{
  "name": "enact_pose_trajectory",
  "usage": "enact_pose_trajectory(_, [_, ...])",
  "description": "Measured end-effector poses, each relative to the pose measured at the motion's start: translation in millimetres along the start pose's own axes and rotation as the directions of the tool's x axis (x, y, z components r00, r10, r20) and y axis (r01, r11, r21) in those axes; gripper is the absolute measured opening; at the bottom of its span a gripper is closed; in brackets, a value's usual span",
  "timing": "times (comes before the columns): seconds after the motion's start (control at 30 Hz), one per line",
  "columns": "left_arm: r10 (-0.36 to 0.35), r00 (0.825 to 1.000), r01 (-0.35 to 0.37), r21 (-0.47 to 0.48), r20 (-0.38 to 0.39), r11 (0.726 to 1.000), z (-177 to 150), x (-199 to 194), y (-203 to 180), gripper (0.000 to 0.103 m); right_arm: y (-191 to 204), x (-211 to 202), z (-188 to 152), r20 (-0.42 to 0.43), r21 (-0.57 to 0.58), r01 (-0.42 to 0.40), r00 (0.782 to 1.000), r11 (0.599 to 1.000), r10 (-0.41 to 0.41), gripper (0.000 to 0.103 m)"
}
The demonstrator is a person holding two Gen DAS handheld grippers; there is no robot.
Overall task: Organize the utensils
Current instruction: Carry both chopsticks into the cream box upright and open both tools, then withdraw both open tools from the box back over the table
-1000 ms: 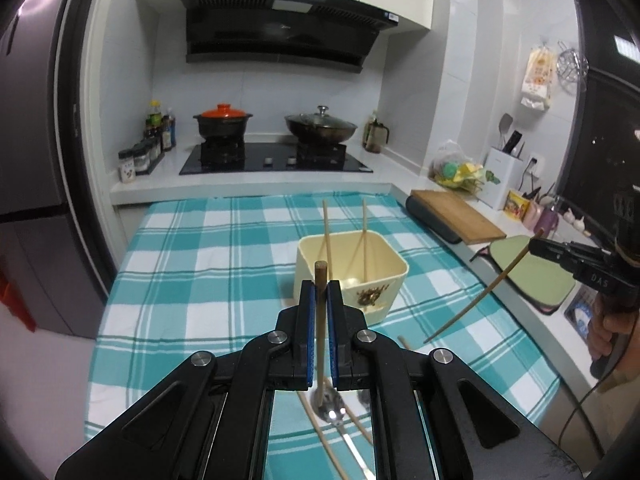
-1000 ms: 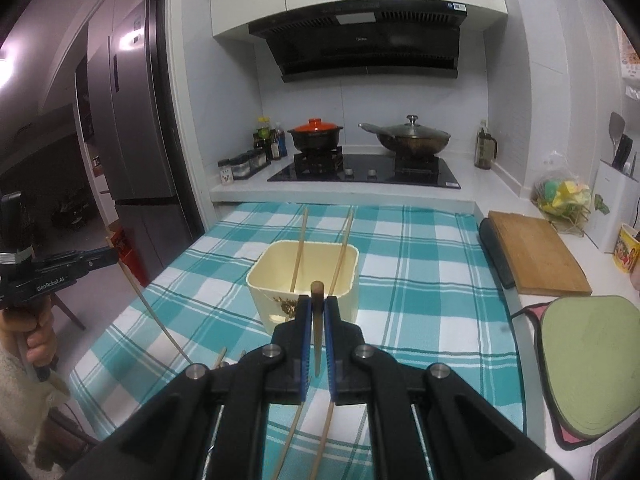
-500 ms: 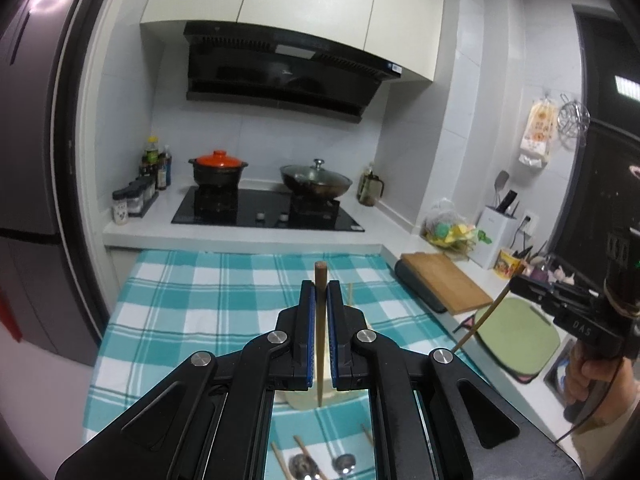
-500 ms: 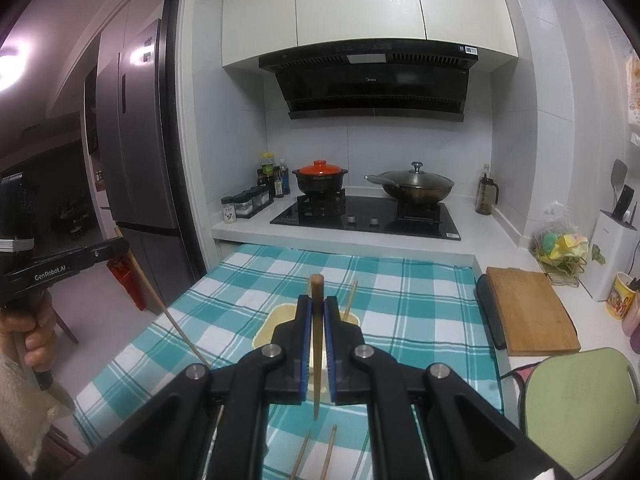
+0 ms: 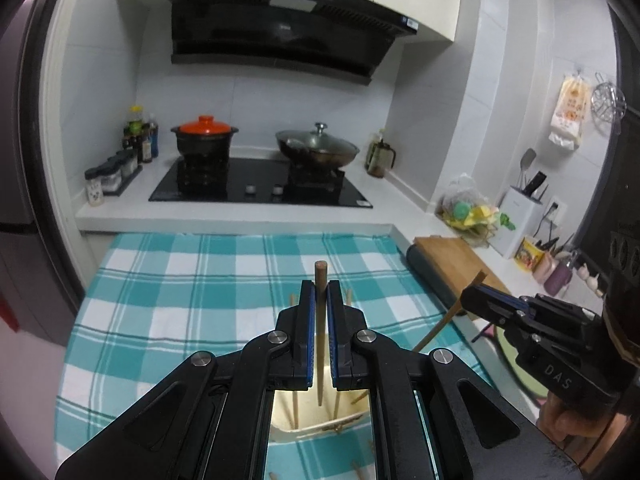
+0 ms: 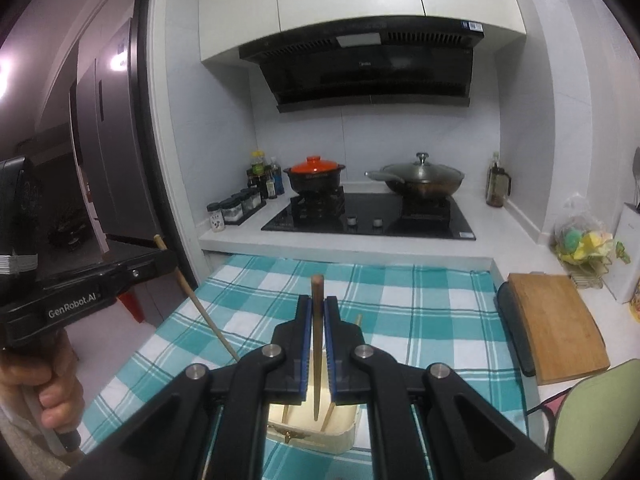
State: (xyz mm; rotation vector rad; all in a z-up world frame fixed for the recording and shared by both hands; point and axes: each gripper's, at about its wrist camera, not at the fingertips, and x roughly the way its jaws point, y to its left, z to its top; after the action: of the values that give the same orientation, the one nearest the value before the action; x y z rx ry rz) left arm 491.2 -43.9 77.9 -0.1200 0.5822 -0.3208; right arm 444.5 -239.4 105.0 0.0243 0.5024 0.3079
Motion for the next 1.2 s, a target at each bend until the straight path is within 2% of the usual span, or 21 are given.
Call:
enact_pose_trajectory(0.13, [0.012,0.994,-0.010,0.025,-0.113,1.000,-13.3,44.6,-10.1,0.004,-5.5,42.9,-10.3,-0.112,0.012,-0.020,0.993,1.000,0.021,0.006])
enact_pose_trajectory(0.23, [0.036,0.979,-0.025,0.057,-0.203,0.998,-25.1,73.5,-17.2,0.006,-8.7,71.4,-17.9,-0.173,0.031,-0.027,0.984,0.999,0.032,0.007])
enact_pose_trajectory(0.27, [0.046,0.972,-0.033,0.058,-0.231,0.998,-27.9,81.0,-16.9,0.014,-9.3,77.9,-21.3,-0.188,0.038,-0.029,0.982,0.999,0.036,0.007])
enact_pose_trajectory(0.3, [0.057,0.967,-0.044,0.058,-0.248,0.997,-30.1,84.9,-16.8,0.032,-10.5,83.1,-24.1,-0.189,0.048,-0.022,0.981,0.999,0.030,0.007])
enact_pose_trajectory(0.33, [0.073,0.966,-0.061,0.059,-0.247,0.996,-30.5,84.6,-16.4,0.041,-11.8,87.6,-24.5,-0.187,0.058,-0.017,0.982,0.998,0.028,0.009])
enact_pose_trajectory(0.37, [0.095,0.969,-0.082,0.063,-0.230,0.995,-28.6,79.9,-14.8,0.049,-12.8,91.3,-23.7,-0.186,0.070,-0.017,0.982,0.997,0.030,0.014])
enact_pose_trajectory(0.47, [0.094,0.978,-0.082,0.075,-0.184,0.994,-18.2,53.8,-8.4,0.061,-16.0,80.5,-14.6,-0.133,0.101,-0.006,0.991,0.995,0.019,0.028])
enact_pose_trajectory(0.57, [0.123,0.983,-0.107,0.125,-0.135,0.986,-11.8,18.1,-3.1,0.074,-12.3,50.7,-1.3,-0.045,0.078,-0.011,0.999,0.997,0.015,0.042])
enact_pose_trajectory(0.7, [0.153,0.983,-0.131,0.202,-0.098,0.971,-28.8,-35.1,10.1,0.091,-1.2,-0.7,5.0,0.034,-0.023,0.002,0.999,1.000,-0.001,0.051])
enact_pose_trajectory(0.77, [0.163,0.980,-0.133,0.238,-0.112,0.962,-53.1,-60.7,18.0,0.094,4.1,-27.8,-3.4,0.051,-0.064,0.015,0.999,0.998,-0.012,0.063])
enact_pose_trajectory(0.9, [0.187,0.968,-0.137,0.272,-0.168,0.953,-127.5,-100.5,34.5,0.099,10.2,-70.2,-48.1,-0.004,-0.104,-0.003,1.000,0.995,0.003,0.065])
enact_pose_trajectory(1.03, [0.188,0.956,-0.140,0.213,-0.223,0.967,-221.3,-118.0,52.5,0.099,13.3,-101.9,-129.5,-0.062,-0.114,-0.003,0.998,0.994,-0.004,0.066])
enact_pose_trajectory(1.13, [0.197,0.949,-0.163,0.151,-0.247,0.975,-282.4,-110.5,68.6,0.099,11.5,-119.0,-200.5,-0.058,-0.083,0.075,0.995,0.994,-0.080,0.066])
enact_pose_trajectory(1.2, [0.227,0.941,-0.196,0.144,-0.252,0.970,-306.9,-92.4,78.1,0.099,3.3,-124.6,-243.5,-0.053,-0.030,0.118,0.991,0.993,-0.119,0.066])
